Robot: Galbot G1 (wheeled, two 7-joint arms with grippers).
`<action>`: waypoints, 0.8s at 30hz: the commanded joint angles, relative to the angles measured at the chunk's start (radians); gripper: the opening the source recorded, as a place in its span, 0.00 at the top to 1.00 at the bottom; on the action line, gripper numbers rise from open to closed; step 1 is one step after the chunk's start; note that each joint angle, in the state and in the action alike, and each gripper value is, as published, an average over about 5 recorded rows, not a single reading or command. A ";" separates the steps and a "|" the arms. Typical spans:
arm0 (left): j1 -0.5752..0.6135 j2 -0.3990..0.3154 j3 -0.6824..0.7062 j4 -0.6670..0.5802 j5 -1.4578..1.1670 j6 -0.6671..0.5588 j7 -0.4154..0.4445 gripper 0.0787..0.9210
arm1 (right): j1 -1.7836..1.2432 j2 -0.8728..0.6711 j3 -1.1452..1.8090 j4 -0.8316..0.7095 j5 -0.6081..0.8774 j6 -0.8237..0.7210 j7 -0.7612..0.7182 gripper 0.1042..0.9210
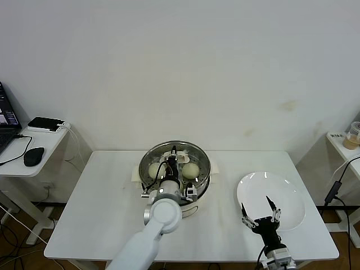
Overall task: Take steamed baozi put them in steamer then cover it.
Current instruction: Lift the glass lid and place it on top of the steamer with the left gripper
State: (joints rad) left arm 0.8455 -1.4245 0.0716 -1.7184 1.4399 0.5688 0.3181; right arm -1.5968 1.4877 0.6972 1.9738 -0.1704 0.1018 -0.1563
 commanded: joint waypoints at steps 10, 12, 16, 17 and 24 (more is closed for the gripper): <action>0.008 -0.014 -0.009 0.016 0.010 -0.008 -0.003 0.94 | -0.002 -0.001 -0.004 0.001 -0.001 0.002 -0.002 0.12; 0.008 -0.015 -0.012 0.018 0.010 -0.009 -0.006 0.94 | -0.003 -0.002 -0.004 0.001 -0.001 0.002 -0.002 0.12; 0.010 -0.020 -0.016 0.013 0.007 -0.009 -0.014 0.93 | -0.004 -0.002 -0.005 0.002 -0.001 0.002 -0.002 0.12; 0.011 -0.020 -0.016 0.009 0.006 -0.009 -0.015 0.93 | -0.004 -0.002 -0.005 0.003 -0.001 0.002 -0.002 0.12; 0.030 -0.008 -0.014 -0.050 -0.002 -0.007 -0.017 0.75 | -0.006 0.001 -0.010 0.003 -0.005 0.001 -0.003 0.12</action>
State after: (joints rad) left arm 0.8655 -1.4404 0.0560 -1.7221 1.4417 0.5611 0.3024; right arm -1.6015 1.4877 0.6880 1.9775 -0.1742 0.1032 -0.1593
